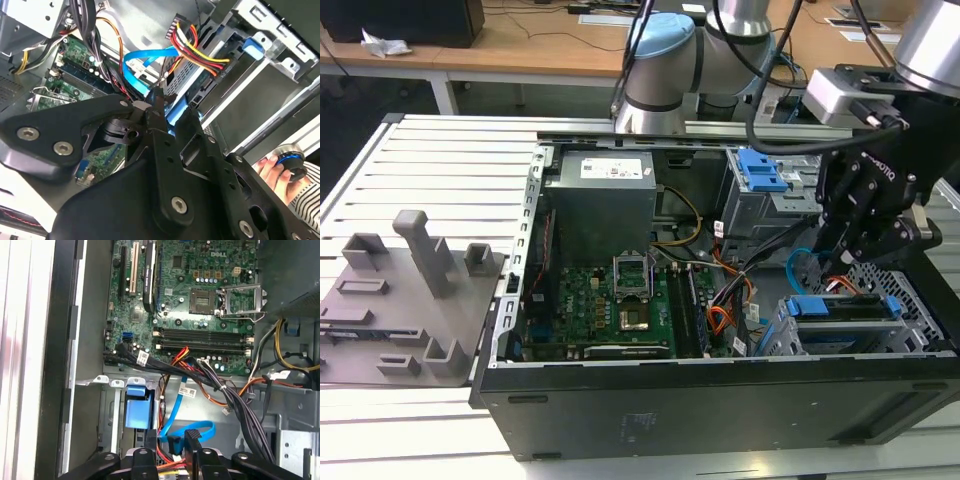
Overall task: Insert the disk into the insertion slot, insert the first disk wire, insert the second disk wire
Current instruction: 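Insert the second disk wire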
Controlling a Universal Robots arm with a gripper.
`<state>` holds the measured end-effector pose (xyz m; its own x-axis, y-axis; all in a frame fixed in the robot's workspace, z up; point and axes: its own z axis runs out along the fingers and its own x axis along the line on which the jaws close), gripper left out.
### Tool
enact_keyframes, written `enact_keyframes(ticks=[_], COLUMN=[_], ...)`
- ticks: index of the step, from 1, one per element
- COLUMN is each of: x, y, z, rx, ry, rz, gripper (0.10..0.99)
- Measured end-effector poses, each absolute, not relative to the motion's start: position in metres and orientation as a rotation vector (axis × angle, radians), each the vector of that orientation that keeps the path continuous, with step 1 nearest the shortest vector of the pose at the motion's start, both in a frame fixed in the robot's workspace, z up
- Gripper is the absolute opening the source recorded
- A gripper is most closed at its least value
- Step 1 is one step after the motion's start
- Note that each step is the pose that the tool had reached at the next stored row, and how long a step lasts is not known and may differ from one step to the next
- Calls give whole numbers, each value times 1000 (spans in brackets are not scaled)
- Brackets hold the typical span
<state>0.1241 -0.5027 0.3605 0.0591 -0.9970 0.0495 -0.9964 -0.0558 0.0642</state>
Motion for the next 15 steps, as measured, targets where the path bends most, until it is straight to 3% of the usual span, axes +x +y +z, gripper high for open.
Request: enact_keyframes(ticks=[4, 5, 6, 7, 15], x=[123, 123, 123, 123, 123], y=[-503, -503, -503, -503, -503], z=[360, 360, 360, 360, 360], rx=[2227, 2227, 2227, 2227, 2227], ry=[-2100, -2100, -2100, -2100, -2099], rz=[-12, -12, -12, -12, -12], gripper=[345, 278, 278, 161, 161])
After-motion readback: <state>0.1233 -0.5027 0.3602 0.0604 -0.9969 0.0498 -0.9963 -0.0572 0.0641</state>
